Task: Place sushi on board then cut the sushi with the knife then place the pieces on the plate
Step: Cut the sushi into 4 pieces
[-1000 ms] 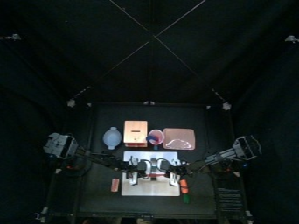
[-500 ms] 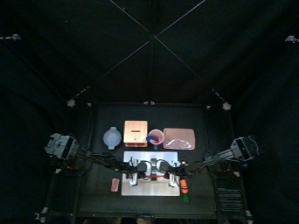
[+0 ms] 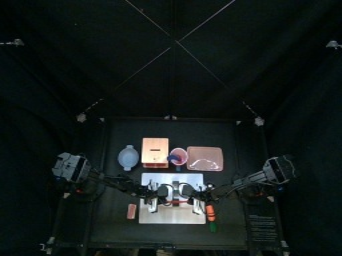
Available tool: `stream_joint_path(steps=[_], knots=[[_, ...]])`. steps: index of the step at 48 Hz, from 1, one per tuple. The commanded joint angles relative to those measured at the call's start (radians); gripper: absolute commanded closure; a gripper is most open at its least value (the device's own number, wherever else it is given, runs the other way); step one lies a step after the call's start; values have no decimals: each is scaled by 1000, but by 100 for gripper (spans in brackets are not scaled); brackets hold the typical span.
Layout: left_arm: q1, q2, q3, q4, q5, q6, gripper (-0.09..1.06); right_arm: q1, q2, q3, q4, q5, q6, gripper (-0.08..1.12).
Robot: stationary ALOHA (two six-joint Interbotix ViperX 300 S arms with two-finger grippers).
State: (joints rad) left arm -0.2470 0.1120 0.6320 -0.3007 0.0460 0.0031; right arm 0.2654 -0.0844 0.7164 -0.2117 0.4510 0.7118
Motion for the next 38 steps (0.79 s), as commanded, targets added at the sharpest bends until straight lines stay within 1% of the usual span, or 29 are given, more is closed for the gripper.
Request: stream_joint_path(steps=[1, 5, 19, 38], knots=[[-26, -18, -5, 0, 12, 0, 56, -9, -25, -6, 0, 8, 0, 82], [-23, -29, -3, 2, 12, 2, 56, -11, -37, -6, 0, 8, 0, 82], [-20, -48, 2, 40, 12, 2, 56, -12, -49, -5, -21, 8, 3, 82], [-20, -37, 9, 40, 12, 0, 56, -14, -40, 15, -17, 8, 6, 82]])
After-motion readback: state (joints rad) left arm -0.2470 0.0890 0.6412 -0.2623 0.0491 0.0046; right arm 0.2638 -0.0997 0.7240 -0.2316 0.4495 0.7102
